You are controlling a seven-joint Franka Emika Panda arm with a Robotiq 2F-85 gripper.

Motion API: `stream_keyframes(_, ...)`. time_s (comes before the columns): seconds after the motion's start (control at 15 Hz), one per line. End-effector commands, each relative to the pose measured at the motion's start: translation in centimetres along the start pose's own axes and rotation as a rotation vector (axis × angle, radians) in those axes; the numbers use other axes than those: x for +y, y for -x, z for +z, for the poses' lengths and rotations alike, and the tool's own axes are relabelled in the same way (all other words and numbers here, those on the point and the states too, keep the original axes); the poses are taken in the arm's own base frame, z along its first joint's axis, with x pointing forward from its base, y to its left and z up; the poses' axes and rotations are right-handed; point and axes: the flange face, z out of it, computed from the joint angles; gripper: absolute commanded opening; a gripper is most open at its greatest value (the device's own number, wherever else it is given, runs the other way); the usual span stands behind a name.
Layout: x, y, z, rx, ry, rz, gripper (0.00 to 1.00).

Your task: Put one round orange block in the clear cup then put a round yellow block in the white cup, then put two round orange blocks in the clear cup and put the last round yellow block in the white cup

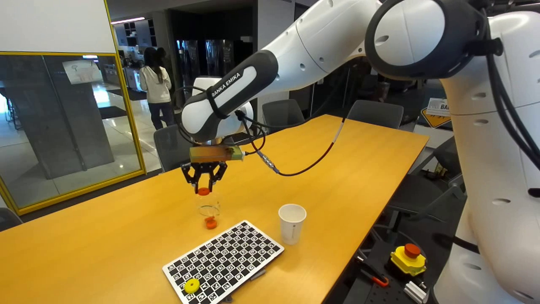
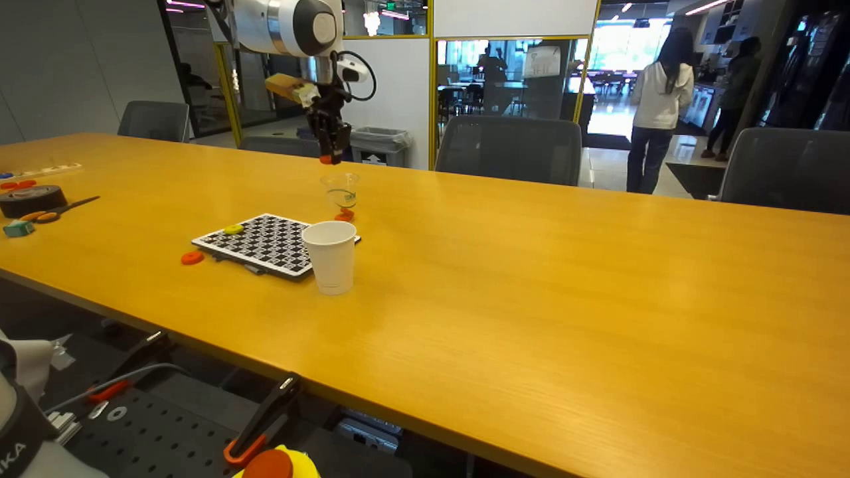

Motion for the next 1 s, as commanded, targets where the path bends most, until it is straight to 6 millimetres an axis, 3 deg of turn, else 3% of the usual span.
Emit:
stream_keyframes(0.0,0.2,-1.8,0.2,-0.032,-0.007,0.012,0.25)
stream_keyframes(0.53,0.9,-3.1,2.3,-0.061,0.012,0.036,0.25)
stream_keyframes(0.6,0.9,-3.2,2.4,-0.064,0.011,0.039,0.32)
stream_keyframes(0.67,0.9,-3.3,2.5,-0.067,0.009,0.04,0.68)
stream_keyframes(0.73,0.9,-3.2,2.5,-0.071,0.006,0.041,0.69)
stream_keyframes(0.93,0.8,-2.6,2.2,-0.072,0.009,0.043,0.89)
